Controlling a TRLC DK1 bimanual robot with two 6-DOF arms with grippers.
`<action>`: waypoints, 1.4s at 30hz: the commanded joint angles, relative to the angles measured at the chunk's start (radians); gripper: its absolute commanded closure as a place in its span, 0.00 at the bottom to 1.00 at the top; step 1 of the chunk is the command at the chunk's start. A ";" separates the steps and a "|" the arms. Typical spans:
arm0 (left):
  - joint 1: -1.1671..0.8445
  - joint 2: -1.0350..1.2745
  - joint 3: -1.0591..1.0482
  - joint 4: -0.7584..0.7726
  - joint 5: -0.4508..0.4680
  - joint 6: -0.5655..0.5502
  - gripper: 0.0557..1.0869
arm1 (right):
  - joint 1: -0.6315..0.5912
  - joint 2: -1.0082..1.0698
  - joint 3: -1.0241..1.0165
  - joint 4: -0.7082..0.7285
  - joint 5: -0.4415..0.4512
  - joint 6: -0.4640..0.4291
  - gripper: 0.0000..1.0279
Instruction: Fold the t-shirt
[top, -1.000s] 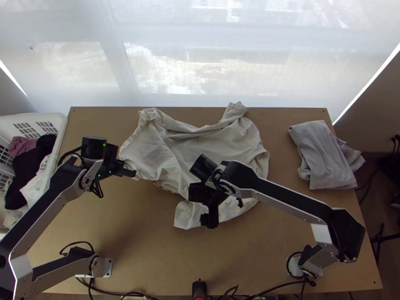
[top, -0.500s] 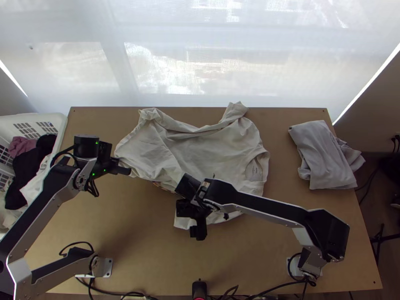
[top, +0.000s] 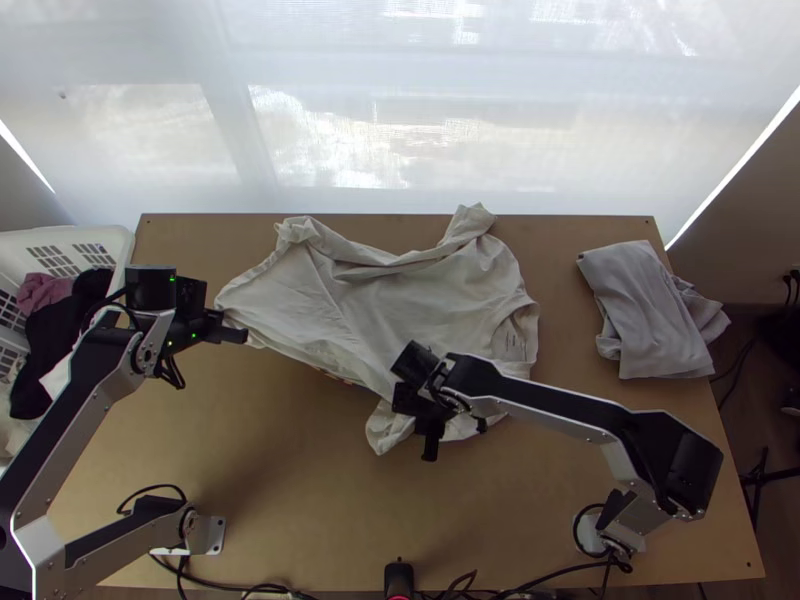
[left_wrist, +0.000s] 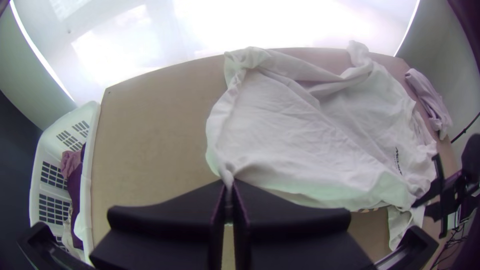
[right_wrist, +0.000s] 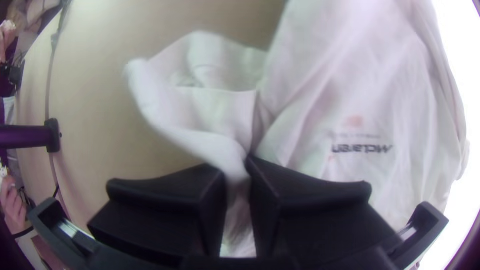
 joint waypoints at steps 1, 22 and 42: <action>0.013 -0.022 0.009 -0.029 0.013 0.007 0.97 | -0.175 -0.123 0.011 -0.019 0.007 0.007 0.97; 0.002 -0.292 0.004 -0.271 0.028 0.008 0.97 | -0.222 -0.435 0.064 -0.447 -0.052 -0.170 0.97; -0.044 -0.387 -0.189 -0.285 0.030 0.008 0.97 | -0.133 -0.608 -0.427 -0.334 -0.066 -0.236 0.94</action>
